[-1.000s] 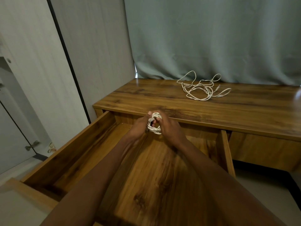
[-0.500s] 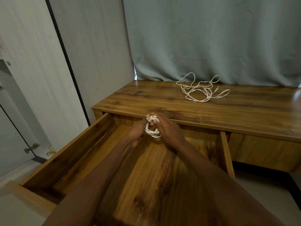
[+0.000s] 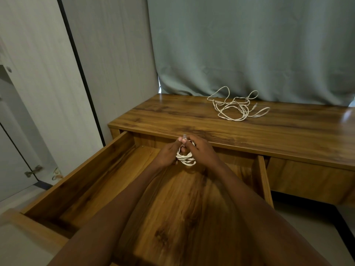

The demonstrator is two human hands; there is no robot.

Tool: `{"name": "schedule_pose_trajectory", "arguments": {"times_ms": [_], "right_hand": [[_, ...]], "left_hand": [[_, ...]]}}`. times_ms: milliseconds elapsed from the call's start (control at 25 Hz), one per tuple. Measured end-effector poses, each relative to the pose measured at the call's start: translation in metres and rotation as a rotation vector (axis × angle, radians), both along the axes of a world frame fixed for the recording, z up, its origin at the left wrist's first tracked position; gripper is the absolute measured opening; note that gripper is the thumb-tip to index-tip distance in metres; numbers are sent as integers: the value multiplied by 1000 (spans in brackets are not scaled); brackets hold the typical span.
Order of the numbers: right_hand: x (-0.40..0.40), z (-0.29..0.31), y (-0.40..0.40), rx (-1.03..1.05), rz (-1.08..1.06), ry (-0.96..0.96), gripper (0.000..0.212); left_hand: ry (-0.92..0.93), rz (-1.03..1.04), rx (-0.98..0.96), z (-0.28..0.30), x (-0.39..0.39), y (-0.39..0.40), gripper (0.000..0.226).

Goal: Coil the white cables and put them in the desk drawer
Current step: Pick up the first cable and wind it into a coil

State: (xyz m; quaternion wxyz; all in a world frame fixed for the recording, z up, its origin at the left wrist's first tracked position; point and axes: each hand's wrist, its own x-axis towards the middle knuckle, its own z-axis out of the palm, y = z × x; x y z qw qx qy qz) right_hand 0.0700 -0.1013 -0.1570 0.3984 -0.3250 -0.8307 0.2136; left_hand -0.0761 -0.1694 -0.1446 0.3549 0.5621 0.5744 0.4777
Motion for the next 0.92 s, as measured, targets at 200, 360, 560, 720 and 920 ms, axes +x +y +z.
{"name": "schedule_pose_trajectory", "arguments": {"times_ms": [200, 360, 560, 720, 920], "right_hand": [[5, -2, 12, -127, -29, 112, 35], [13, 3, 14, -142, -42, -6, 31], [8, 1, 17, -298, -31, 34, 45], [14, 6, 13, -464, 70, 198, 28], [13, -2, 9, -368, 197, 177, 48]], "left_hand": [[-112, -223, -130, 1, -10, 0, 34], [-82, -233, -126, 0, -14, 2, 30], [352, -126, 107, -8, -22, 9, 26], [450, -70, 181, -12, -24, 11, 30], [180, -62, 126, -9, -36, 13, 25]]}}
